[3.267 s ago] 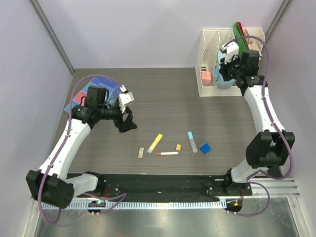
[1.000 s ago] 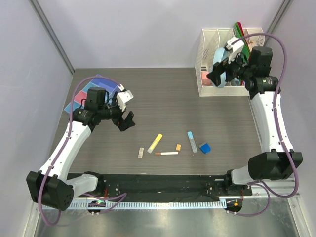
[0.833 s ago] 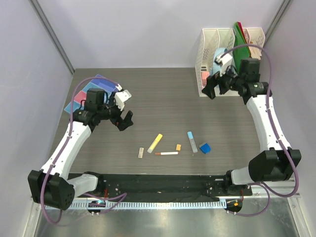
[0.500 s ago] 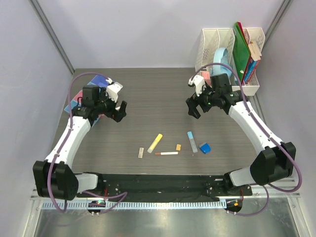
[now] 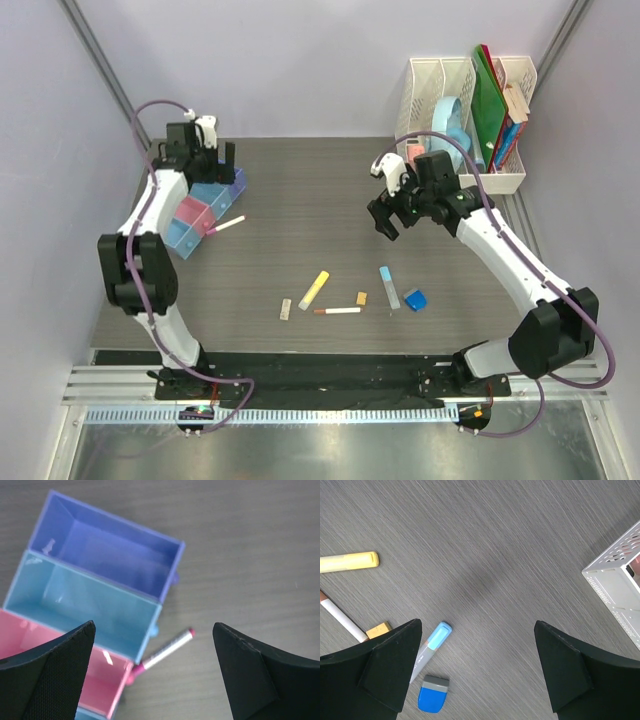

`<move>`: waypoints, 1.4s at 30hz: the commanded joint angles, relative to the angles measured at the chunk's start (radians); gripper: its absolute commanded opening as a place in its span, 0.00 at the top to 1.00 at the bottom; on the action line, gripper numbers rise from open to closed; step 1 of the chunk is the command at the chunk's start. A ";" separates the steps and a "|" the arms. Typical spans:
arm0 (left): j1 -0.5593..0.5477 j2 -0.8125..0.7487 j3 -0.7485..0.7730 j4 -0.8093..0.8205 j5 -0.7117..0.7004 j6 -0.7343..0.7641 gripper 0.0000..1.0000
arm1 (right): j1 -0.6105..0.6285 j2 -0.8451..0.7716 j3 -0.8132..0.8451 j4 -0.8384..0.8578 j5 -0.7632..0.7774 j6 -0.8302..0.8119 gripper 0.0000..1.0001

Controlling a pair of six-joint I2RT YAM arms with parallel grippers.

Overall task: Sort the stationery into containers
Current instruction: Move the storage box to the center of the board.

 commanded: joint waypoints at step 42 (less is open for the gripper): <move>0.016 0.573 0.610 -0.320 -0.135 -0.174 0.12 | 0.022 0.008 -0.029 0.098 0.017 0.033 0.00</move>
